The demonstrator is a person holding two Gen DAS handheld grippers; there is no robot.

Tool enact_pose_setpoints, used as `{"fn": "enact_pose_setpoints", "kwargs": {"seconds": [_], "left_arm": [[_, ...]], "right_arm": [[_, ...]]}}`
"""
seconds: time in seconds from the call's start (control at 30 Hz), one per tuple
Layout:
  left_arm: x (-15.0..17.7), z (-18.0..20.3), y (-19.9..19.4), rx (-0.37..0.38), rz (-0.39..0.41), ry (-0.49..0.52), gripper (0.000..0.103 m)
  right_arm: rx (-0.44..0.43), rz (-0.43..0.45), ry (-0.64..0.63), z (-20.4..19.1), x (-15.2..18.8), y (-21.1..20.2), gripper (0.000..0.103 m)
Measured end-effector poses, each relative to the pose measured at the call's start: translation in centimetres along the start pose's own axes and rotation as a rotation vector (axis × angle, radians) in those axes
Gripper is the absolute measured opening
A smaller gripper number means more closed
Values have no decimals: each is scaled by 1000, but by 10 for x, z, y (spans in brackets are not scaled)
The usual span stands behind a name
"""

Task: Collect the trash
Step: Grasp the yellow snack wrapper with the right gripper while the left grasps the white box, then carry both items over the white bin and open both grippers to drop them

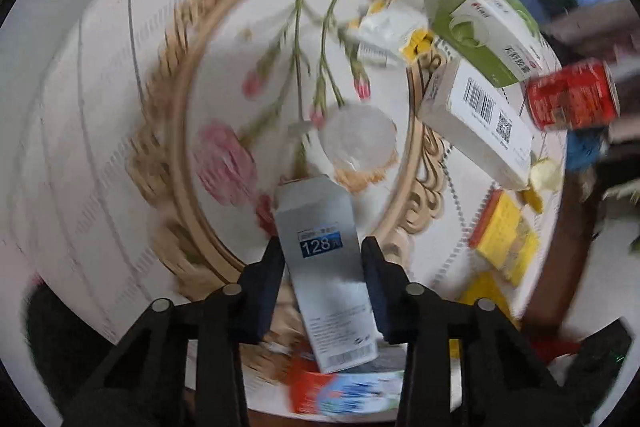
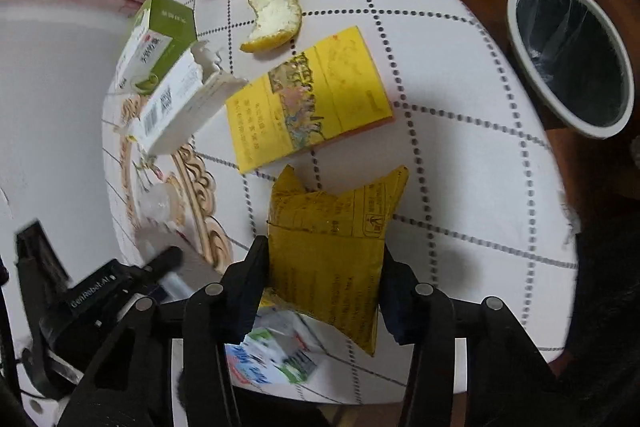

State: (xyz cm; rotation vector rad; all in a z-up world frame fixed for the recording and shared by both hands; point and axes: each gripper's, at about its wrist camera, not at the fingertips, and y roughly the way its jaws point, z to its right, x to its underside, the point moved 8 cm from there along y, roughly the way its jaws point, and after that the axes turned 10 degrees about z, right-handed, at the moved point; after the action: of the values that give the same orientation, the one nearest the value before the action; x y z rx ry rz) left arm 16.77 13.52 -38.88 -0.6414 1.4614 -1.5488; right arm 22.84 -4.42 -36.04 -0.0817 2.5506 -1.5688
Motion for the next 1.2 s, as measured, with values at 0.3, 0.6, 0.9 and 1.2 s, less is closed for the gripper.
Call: {"fn": "enact_pose_setpoints", "kwargs": {"seconds": [0.3, 0.6, 0.9, 1.2], "left_arm": [[-4, 1, -3, -112, 40, 302, 36], [-4, 13, -53, -185, 173, 373, 31], [23, 72, -133, -153, 356, 466, 31], [38, 221, -156, 75, 420, 600, 31]], "right_arm": [[81, 2, -59, 18, -8, -5, 55], [86, 30, -118, 17, -5, -8, 46], [-5, 117, -140, 7, -16, -53, 46], [-34, 281, -69, 79, -70, -154, 46]]}}
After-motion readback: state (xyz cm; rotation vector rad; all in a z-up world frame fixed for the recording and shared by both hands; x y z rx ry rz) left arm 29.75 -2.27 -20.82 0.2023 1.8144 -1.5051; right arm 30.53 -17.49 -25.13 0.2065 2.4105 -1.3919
